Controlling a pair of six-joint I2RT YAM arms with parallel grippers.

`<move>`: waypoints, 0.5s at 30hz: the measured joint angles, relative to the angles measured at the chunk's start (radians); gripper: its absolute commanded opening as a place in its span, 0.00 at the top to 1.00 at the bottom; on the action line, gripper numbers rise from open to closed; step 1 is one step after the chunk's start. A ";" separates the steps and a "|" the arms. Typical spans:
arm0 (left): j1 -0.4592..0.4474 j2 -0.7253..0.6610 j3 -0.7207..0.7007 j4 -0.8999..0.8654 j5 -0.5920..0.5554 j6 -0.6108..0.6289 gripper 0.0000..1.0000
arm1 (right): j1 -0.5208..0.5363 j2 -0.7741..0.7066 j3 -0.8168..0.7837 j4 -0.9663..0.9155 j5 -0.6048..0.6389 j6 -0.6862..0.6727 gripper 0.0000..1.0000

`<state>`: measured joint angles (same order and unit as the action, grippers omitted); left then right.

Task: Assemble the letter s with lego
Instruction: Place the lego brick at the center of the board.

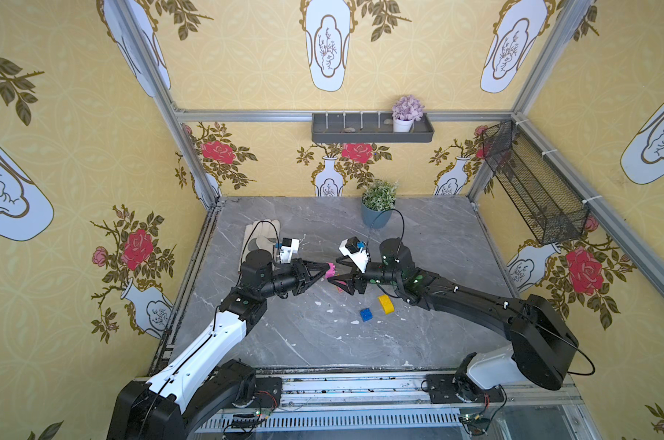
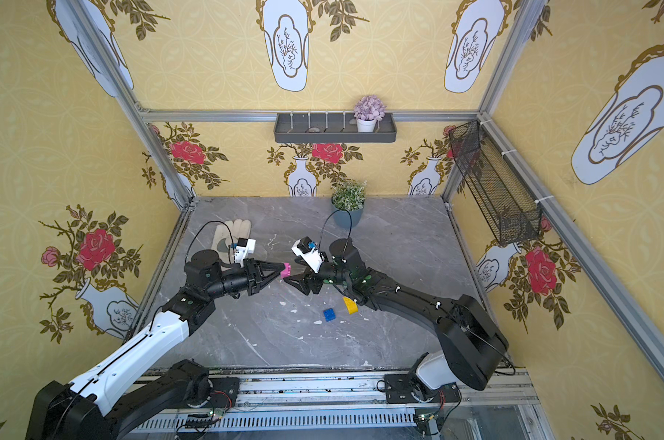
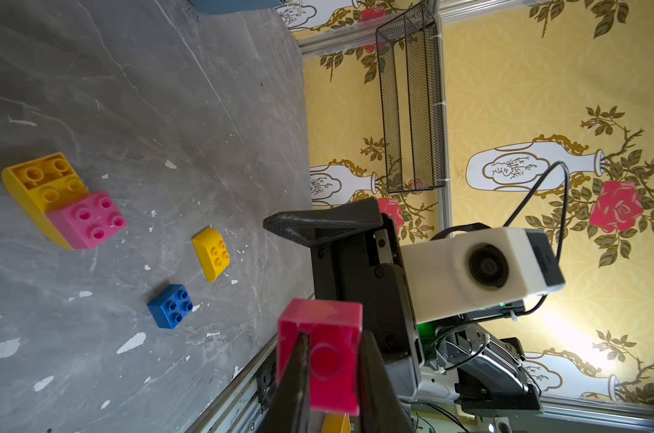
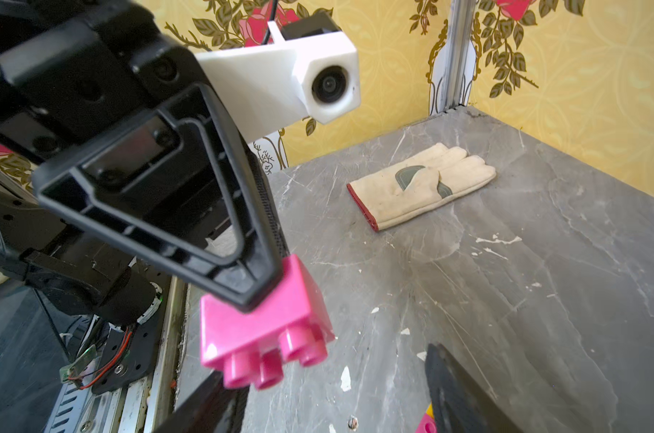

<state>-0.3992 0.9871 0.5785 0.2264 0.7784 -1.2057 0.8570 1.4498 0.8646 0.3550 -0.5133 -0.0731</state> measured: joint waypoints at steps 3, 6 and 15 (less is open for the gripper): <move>0.000 -0.007 -0.010 0.004 0.000 -0.010 1.00 | 0.007 0.001 0.010 0.013 -0.006 -0.006 0.29; 0.000 -0.011 -0.018 0.015 0.000 -0.026 1.00 | 0.012 0.000 0.021 0.013 -0.010 -0.022 0.32; 0.000 -0.030 -0.031 0.028 -0.008 -0.050 1.00 | 0.026 -0.004 0.038 0.008 -0.037 -0.050 0.58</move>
<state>-0.3992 0.9573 0.5472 0.2543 0.7704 -1.2560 0.8829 1.4456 0.9024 0.3634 -0.5503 -0.1234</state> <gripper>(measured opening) 0.171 0.500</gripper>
